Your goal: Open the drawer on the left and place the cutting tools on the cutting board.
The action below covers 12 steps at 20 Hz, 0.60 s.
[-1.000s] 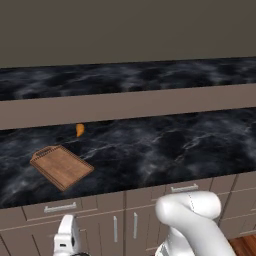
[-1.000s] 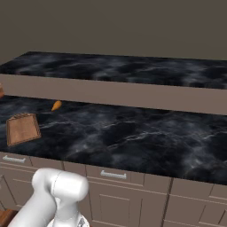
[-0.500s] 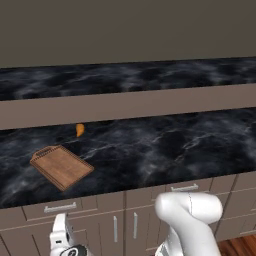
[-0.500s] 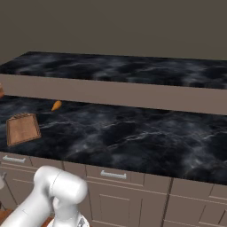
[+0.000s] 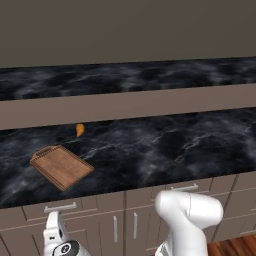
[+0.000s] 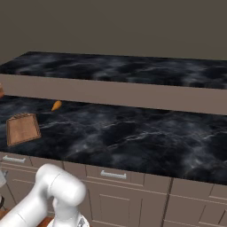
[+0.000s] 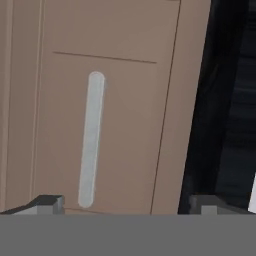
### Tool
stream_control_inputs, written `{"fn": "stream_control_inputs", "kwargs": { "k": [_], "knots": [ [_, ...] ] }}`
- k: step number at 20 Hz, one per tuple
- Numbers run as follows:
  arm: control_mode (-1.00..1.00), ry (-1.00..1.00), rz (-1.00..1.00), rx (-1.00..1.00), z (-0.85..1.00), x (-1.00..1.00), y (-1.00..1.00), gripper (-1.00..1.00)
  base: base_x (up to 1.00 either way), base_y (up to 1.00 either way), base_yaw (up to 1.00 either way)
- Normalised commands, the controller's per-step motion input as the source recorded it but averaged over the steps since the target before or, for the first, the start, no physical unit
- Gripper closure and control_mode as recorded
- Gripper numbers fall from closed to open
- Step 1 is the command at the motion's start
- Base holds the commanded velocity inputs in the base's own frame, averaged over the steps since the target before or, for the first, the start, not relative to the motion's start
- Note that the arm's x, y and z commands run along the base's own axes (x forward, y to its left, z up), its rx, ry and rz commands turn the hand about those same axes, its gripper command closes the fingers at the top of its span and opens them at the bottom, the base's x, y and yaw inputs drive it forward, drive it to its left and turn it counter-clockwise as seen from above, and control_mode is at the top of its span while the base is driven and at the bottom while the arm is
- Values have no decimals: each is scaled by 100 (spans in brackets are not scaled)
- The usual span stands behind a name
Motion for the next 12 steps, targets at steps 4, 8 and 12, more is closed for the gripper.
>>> {"fn": "stream_control_inputs", "kwargs": {
  "k": [4,8,12],
  "knots": [
    [-100,0,1,0,-24,34,19,-100,0,0,0],
    [-100,0,1,0,-22,32,15,-100,0,0,0],
    [-100,0,1,0,-25,33,12,-100,0,0,0]
  ]
}}
